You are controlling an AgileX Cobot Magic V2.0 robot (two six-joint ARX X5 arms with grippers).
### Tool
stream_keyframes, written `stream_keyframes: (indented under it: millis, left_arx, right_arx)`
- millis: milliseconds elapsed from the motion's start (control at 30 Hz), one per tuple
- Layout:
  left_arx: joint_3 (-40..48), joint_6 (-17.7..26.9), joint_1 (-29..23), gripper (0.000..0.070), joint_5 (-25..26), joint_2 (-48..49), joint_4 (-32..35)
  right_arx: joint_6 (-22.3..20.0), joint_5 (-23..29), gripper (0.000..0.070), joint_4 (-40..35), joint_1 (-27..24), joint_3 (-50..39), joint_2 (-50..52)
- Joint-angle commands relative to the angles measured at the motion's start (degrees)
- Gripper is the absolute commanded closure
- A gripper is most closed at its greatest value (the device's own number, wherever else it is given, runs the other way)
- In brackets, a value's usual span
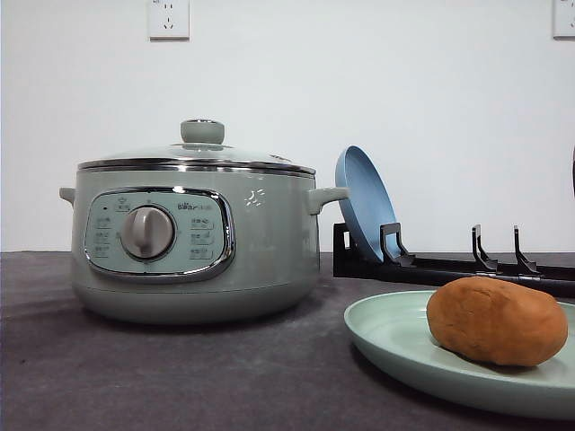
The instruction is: Transfer potato from steamer to green plate
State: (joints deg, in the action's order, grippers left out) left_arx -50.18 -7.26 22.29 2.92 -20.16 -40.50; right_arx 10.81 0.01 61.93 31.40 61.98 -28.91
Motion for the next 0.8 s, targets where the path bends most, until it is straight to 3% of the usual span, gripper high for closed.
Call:
stream_keyframes:
  millis: [0, 133, 300, 533, 767]
  left_arx:
    - [4.3, 2.3, -3.7, 0.0683, -0.1, 0.9, 5.9]
    - [16.6, 2.3, -12.9, 0.0683, -0.1, 6.4, 16.9]
    - [29.8, 2.3, -20.4, 0.0683, -0.1, 12.7, 21.4]
    - [42.5, 2.3, -22.3, 0.0683, -0.2, 19.6, 22.7]
    - [48.5, 2.3, -22.3, 0.0683, -0.7, 20.0, 27.5]
  right_arx:
    - [0.4, 0.0, 0.0676, -0.6, 0.3, 0.6, -0.1]
    - [0.4, 0.0, 0.0676, -0.6, 0.3, 0.6, -0.1]
    - [0.5, 0.0, 0.0676, -0.6, 0.3, 0.6, -0.1]
    - [0.4, 0.1, 0.0676, -0.6, 0.3, 0.6, -0.1]
    - [0.5, 0.0, 0.0676, -0.6, 0.3, 0.6, -0.1]
